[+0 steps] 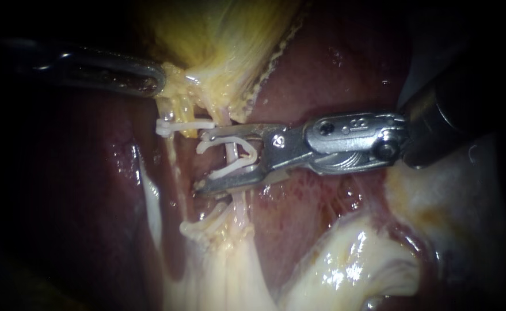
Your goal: Clipping third clip right tube
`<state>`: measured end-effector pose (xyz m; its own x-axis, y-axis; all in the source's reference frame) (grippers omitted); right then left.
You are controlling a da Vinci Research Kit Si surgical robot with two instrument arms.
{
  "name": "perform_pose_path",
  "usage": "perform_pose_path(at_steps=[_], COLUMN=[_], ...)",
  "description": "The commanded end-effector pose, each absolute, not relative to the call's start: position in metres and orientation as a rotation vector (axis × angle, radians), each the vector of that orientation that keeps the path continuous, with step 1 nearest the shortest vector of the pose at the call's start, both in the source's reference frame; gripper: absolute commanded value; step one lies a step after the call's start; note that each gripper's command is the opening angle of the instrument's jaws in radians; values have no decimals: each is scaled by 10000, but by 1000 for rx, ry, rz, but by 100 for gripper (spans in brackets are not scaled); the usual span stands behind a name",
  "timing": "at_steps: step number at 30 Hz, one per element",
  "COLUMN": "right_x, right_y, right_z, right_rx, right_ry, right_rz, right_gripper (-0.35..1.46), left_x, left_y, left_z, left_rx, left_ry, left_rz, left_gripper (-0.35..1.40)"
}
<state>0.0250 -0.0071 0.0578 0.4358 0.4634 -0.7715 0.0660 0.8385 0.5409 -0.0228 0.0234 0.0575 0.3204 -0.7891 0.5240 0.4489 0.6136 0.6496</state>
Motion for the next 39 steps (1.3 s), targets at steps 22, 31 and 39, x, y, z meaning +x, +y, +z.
perform_pose_path(at_steps=[22, 31, 39], right_x=[197, 199, 220], right_y=[-63, -51, -48], right_z=[530, 561, 587], right_rx=[672, 686, 696], right_ry=[1094, 1078, 1077], right_rz=[359, 397, 433], right_gripper=[47, 48, 49], left_x=[-224, -224, -224], left_y=[234, 234, 234], left_z=[575, 575, 575], left_rx=[427, 427, 427], left_ry=[-929, -929, -929], left_rz=[-844, -844, -844], left_gripper=[-35, -35, -35])
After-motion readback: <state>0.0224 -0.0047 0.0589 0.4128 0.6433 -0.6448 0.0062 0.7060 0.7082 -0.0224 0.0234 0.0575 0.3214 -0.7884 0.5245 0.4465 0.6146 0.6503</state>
